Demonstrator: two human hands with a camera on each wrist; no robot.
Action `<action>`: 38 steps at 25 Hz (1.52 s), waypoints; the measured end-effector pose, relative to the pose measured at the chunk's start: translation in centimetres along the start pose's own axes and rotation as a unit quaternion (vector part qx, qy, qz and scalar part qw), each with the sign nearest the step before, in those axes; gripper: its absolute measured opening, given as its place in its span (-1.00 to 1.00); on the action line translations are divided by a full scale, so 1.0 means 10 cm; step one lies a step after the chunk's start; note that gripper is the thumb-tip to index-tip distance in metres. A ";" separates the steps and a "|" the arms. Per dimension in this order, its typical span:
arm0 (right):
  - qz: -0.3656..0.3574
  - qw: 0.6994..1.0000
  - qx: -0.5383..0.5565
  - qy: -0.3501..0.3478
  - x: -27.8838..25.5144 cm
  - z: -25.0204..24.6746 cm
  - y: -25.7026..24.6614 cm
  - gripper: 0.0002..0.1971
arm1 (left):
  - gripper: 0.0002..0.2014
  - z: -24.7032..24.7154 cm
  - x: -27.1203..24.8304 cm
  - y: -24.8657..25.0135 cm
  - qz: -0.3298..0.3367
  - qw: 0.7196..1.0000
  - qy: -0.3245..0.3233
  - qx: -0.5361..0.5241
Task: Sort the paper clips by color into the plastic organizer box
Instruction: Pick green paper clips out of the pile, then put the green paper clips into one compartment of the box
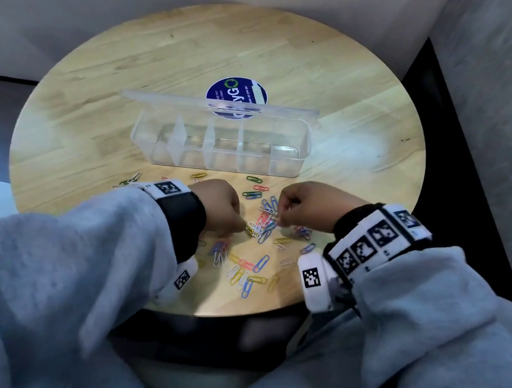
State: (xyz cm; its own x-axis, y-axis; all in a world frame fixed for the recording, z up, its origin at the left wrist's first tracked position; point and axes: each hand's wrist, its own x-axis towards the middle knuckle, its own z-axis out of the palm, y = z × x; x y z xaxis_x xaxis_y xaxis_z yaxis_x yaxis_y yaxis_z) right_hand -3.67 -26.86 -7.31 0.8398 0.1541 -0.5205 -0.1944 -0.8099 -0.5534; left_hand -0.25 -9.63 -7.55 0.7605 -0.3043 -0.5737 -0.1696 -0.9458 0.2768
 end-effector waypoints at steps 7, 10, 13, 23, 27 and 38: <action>-0.021 0.837 0.543 0.063 -0.09 -0.25 -0.05 -0.70 | -0.76 -0.46 -0.11 0.13 0.025 0.851 -0.103 -0.514; -0.007 0.790 0.607 0.089 -0.11 -0.27 -0.04 -0.70 | -0.82 -0.54 -0.15 0.16 0.061 0.805 -0.123 -0.577; -0.004 0.783 0.617 0.080 -0.12 -0.27 -0.02 -0.72 | -0.81 -0.52 -0.15 0.16 0.060 0.772 -0.144 -0.617; 0.010 0.704 0.704 0.094 -0.04 -0.40 -0.01 -0.64 | -0.69 -0.59 -0.03 0.29 -0.006 0.728 -0.071 -0.682; 0.016 0.696 0.706 0.129 0.02 -0.46 -0.08 -0.65 | -0.69 -0.62 0.10 0.41 0.002 0.719 -0.073 -0.691; 0.026 0.696 0.699 0.160 0.42 -0.50 -0.12 -0.69 | -0.87 -0.59 0.44 0.57 0.055 0.634 -0.042 -0.770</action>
State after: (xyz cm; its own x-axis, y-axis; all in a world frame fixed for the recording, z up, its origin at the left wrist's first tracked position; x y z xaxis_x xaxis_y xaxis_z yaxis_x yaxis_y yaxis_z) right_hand 2.67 -28.10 -5.58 0.8397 -0.1703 -0.5156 -0.3442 0.5675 -0.7480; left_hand 5.84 -15.75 -3.98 0.7505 -0.4247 -0.5064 0.6434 0.2942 0.7067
